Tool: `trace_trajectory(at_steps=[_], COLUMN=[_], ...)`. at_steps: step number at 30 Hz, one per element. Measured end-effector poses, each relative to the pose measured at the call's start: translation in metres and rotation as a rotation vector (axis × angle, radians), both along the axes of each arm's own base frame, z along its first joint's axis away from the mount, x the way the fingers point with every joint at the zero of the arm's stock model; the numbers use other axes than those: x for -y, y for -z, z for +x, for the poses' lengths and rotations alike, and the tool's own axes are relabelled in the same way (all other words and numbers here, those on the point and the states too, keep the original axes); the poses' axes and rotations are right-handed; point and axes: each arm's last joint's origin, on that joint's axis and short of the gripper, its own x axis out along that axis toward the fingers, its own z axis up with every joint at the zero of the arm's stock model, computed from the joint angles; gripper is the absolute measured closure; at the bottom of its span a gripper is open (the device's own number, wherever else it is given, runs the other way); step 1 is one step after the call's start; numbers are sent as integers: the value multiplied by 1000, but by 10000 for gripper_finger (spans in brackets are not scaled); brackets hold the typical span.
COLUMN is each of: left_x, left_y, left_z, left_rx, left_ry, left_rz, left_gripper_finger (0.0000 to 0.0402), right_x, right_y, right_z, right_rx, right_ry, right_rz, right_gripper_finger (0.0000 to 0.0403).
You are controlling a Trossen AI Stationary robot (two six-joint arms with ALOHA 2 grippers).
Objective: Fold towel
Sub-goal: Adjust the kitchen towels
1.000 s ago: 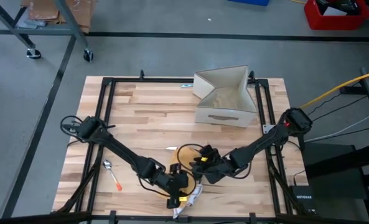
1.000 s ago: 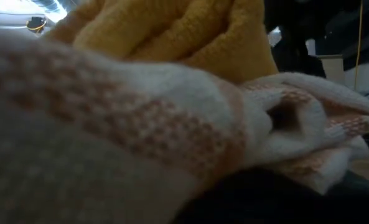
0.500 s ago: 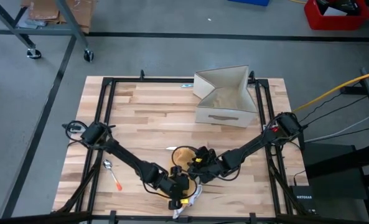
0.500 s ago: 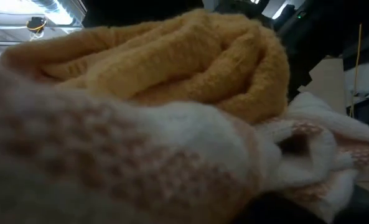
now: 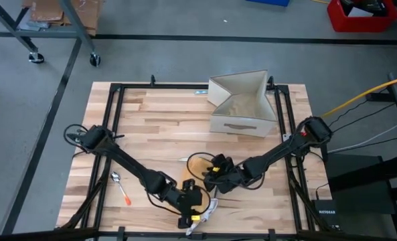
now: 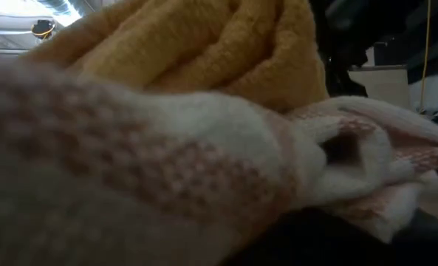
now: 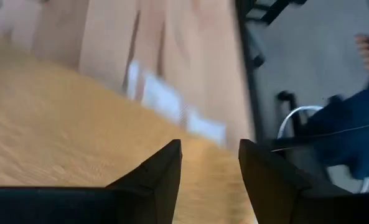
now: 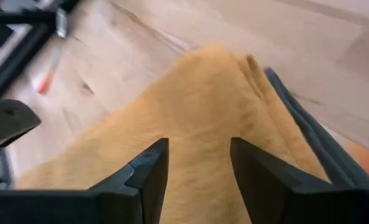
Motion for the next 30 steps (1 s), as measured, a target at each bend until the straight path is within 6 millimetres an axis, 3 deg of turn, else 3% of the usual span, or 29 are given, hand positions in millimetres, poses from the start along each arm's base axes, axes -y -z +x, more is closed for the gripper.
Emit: trace_trajectory(at_steps=[3,7,15,30], left_x=[-3,-6,-10,-17], left_y=[-17,-21,0,34], left_z=[-5,-9,-24,-34], left_rx=[29,10,-151,-164], left_ry=[12,13,-16,-83], left_rz=[5,31,97,43], left_gripper_finger=[247,247,247,247], right_x=[1,1,4,4], right_y=[-12,-17,-20,22], right_z=[-1,0,3,13], right_rx=[38,82,125,27], right_ry=[-9,13,51,62], right_rz=[8,1,-11,-62], right_gripper_finger=[226,226,226,226])
